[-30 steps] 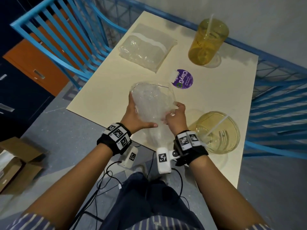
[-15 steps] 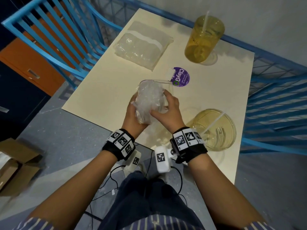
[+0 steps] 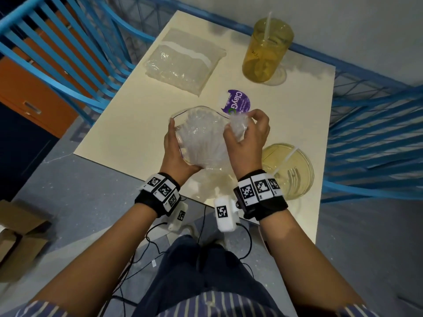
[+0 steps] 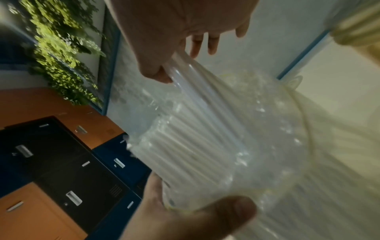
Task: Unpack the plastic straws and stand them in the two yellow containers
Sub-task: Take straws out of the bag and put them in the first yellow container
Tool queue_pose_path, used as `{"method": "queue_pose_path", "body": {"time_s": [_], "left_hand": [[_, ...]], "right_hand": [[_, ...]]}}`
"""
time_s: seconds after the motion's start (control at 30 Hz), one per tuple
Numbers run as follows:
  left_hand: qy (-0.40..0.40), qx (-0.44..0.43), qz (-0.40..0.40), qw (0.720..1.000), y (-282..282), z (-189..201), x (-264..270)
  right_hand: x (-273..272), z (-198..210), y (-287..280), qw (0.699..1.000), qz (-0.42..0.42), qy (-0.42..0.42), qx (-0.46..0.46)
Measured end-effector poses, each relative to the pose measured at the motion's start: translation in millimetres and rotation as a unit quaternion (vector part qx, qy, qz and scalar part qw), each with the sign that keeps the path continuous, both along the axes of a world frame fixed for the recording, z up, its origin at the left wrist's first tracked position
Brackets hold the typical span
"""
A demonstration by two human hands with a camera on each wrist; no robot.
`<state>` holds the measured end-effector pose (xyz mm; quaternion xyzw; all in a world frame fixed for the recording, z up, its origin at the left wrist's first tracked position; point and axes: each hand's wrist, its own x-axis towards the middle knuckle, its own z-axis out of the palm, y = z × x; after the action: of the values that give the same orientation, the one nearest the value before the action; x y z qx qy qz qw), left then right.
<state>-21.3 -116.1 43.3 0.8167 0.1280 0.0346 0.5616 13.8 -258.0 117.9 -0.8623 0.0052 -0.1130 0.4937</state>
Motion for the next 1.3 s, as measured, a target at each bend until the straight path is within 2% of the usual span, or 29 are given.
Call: {"method": "queue_pose_path", "body": {"time_s": [0.07,0.13,0.2,0.43,0.57,0.67,0.8,0.93,1.0,1.17,1.3], "left_hand": [[0.005,0.0,-0.011,1.0,-8,0,0],[-0.003,0.001,-0.007,1.0,-7,-2,1],[-0.003,0.002,0.003,1.0,-5,-4,1],[-0.002,0.02,0.01,1.0,-11,-4,5],[-0.001,0.014,0.012,1.0,-4,-12,3],[-0.023,-0.007,0.008,1.0,-1,-13,4],[-0.026,-0.019,-0.011,0.999,-3,-8,2],[-0.028,-0.001,-0.012,1.0,3,-16,2],[-0.039,0.001,-0.016,0.999,5,-21,3],[-0.058,-0.009,-0.011,0.998,10,-28,10],[-0.06,-0.009,-0.01,0.998,10,-24,12]], "right_hand": [[0,10,-10,0.995,-0.004,-0.008,0.1],[4,16,-10,0.978,0.002,0.029,0.209],[8,17,-6,0.966,0.012,0.067,0.251],[-2,-36,9,0.98,-0.019,0.139,0.139],[-8,-49,15,0.972,-0.039,0.174,0.153],[-6,-27,12,0.974,-0.039,0.131,0.183],[-8,27,-9,0.969,-0.052,0.037,0.239],[-11,83,-47,0.911,-0.056,-0.059,0.403],[-10,98,-66,0.9,-0.067,-0.074,0.425],[-11,104,-105,0.889,-0.132,-0.107,0.425],[-21,88,-129,0.905,-0.153,-0.096,0.385]]}}
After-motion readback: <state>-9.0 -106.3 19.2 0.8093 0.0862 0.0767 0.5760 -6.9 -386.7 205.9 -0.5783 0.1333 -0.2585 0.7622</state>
